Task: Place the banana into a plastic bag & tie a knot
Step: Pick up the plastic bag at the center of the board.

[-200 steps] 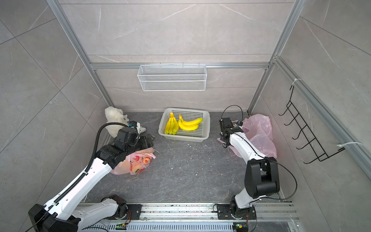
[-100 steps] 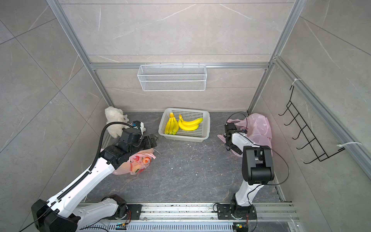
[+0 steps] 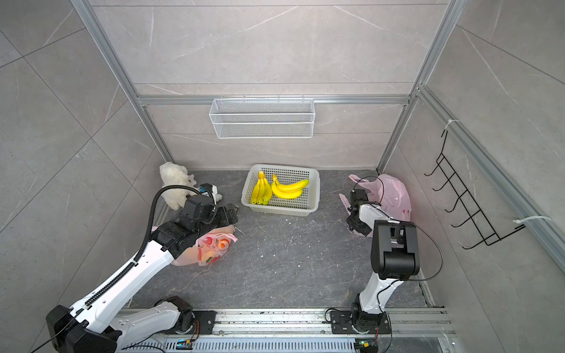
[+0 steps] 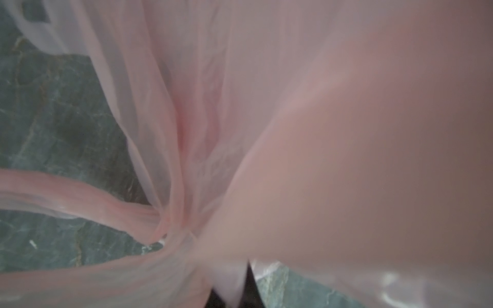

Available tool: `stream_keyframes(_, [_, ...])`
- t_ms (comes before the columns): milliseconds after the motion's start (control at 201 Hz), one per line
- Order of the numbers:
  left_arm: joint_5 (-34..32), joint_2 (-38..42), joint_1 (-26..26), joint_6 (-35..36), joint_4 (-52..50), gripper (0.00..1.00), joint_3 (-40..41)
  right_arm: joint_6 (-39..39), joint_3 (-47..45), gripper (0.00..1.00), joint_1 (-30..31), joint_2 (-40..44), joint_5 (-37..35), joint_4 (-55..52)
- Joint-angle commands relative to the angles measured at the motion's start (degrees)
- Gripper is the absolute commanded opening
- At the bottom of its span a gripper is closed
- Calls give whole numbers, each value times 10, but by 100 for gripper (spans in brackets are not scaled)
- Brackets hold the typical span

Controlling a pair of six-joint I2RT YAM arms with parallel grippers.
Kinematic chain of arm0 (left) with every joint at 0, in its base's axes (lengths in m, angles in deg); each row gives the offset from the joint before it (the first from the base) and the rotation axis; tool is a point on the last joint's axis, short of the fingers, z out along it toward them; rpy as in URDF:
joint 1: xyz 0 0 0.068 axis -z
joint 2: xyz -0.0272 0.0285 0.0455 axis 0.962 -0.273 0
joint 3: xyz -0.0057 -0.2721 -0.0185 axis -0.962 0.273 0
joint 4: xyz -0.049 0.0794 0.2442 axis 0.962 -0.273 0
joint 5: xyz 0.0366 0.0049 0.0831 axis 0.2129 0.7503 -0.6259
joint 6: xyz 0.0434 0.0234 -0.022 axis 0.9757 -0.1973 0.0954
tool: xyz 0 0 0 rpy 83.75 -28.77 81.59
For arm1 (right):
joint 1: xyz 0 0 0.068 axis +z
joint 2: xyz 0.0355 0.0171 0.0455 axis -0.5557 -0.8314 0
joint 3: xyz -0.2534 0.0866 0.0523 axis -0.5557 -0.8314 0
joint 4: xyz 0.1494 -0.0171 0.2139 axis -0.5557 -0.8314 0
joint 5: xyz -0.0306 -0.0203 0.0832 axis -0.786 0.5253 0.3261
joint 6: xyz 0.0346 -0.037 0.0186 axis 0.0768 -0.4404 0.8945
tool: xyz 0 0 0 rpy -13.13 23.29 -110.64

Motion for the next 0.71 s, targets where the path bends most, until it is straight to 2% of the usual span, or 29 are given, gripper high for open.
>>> stream_keyframes(0, [-10,16,2,13,16,91,3,-3,-32,0,2,41,5,12])
stream_keyframes(239, [34,-21,6,29,24,89,-24,-66,-109,0,45,246,9,35])
stream_keyframes(408, [46,-62,23,47,26,89,-62,-112,-131,0,87,397,78,40])
stream_keyframes(577, [76,-101,39,29,36,90,-100,-101,-136,0,142,507,155,63])
stream_keyframes(702, [88,-138,63,7,45,90,-132,-73,-154,0,201,552,168,85])
